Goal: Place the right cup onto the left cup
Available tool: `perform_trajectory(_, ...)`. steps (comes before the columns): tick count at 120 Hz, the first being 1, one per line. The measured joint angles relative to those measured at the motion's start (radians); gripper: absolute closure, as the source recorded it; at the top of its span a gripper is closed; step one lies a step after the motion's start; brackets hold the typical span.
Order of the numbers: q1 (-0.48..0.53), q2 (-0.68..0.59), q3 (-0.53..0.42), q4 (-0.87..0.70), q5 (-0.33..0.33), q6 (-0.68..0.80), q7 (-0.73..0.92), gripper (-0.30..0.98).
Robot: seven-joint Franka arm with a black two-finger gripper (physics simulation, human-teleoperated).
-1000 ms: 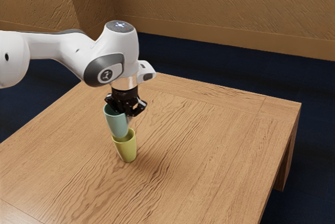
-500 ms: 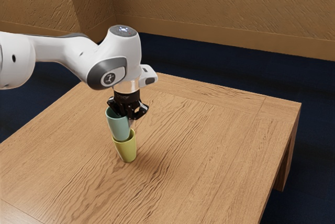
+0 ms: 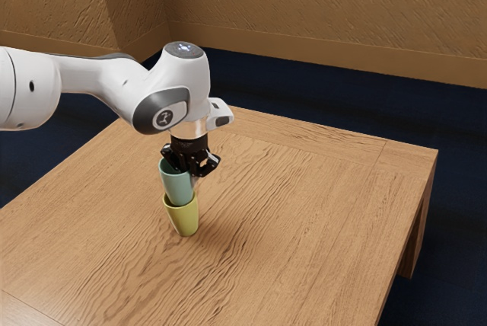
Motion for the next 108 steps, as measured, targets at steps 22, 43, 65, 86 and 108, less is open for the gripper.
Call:
perform_trajectory(22, 0.000, 0.001, 0.000, 0.000, -0.004, 0.002, 0.006, 0.50)
perform_trajectory(43, 0.000, -0.006, -0.001, 0.001, -0.005, 0.000, 0.010, 0.31)
perform_trajectory(65, -0.001, -0.057, -0.011, 0.032, -0.004, -0.035, 0.013, 0.20)
perform_trajectory(86, -0.019, -0.124, 0.007, 0.106, -0.041, -0.126, 0.027, 0.15)
perform_trajectory(108, -0.034, -0.186, 0.049, 0.238, -0.098, -0.286, 0.061, 0.06)
